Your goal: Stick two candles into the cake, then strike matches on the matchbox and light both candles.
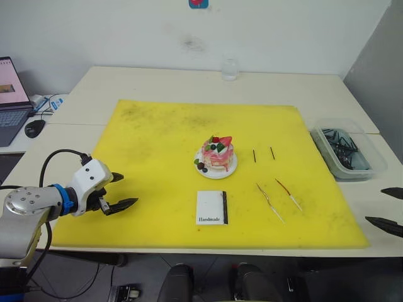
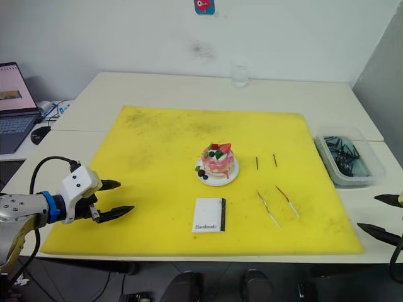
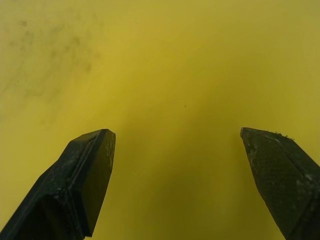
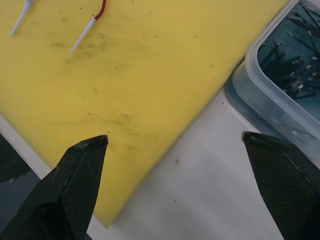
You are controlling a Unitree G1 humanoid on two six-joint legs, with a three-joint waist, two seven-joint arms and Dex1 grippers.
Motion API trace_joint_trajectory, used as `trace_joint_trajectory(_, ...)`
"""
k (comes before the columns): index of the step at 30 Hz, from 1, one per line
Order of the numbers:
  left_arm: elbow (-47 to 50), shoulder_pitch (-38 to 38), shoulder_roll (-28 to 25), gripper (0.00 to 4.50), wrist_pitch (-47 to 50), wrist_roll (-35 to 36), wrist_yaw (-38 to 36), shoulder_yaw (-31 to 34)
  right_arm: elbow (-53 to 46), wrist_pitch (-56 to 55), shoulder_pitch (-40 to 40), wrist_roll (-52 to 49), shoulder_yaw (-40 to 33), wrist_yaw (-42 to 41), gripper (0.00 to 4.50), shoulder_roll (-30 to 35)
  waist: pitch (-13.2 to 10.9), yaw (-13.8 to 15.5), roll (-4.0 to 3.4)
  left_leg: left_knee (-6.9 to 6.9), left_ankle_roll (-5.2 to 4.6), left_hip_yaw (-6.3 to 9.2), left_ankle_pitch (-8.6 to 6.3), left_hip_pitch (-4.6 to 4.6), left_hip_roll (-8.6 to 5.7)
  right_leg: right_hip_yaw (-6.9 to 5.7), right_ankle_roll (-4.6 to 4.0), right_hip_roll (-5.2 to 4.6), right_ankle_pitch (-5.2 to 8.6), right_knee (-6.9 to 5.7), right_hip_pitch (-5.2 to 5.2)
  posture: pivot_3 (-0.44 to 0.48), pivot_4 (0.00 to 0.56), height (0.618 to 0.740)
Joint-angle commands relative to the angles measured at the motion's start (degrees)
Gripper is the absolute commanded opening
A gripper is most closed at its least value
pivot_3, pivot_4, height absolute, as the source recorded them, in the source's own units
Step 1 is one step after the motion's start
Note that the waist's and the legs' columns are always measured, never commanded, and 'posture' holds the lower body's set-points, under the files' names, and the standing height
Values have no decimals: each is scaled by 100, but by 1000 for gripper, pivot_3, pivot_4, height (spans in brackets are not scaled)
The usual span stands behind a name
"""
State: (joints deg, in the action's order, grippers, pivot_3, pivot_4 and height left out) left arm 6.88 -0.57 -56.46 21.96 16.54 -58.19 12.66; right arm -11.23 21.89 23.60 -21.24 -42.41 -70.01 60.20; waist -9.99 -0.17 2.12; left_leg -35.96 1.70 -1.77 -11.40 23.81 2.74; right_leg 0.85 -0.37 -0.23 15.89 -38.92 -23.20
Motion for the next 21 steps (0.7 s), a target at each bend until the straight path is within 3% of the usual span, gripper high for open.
trace_joint_trajectory(1,126,-13,15,4458,-23,38,-6,34,-49,-37,-113,13,-56,42,4500,15,0,0,0,0,0,0,0,0,0,0,0,0,0,0,0,0,150,740)
trace_joint_trajectory(14,11,-59,231,4458,-333,58,-40,84,71,-142,-514,38,304,205,4500,-36,0,-2,-1,-1,0,-3,0,-1,0,3,28,1,-16,-2,0,0,150,740)
trace_joint_trajectory(21,-391,-290,245,4458,-590,283,-408,148,134,-207,-607,78,378,228,4500,-33,0,0,-1,-2,0,-2,0,0,-1,0,32,2,-19,-2,0,0,150,740)
